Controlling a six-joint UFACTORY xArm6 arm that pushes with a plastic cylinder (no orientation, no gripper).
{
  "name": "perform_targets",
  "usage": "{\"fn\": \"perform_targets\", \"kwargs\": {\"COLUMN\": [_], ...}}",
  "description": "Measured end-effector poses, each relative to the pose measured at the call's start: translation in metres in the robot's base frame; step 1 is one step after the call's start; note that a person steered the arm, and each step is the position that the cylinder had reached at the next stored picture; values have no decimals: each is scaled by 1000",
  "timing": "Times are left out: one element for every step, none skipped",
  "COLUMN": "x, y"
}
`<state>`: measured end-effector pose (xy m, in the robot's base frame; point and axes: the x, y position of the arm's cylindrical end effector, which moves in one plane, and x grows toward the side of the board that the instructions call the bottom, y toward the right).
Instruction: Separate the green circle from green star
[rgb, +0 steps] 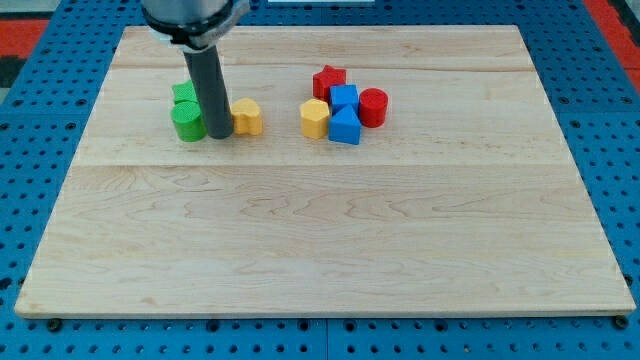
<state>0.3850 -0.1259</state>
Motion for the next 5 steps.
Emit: {"fn": "perform_targets", "kwargs": {"x": [-22,-37,-39,-22,6], "y": [39,80,77,22,-3]}}
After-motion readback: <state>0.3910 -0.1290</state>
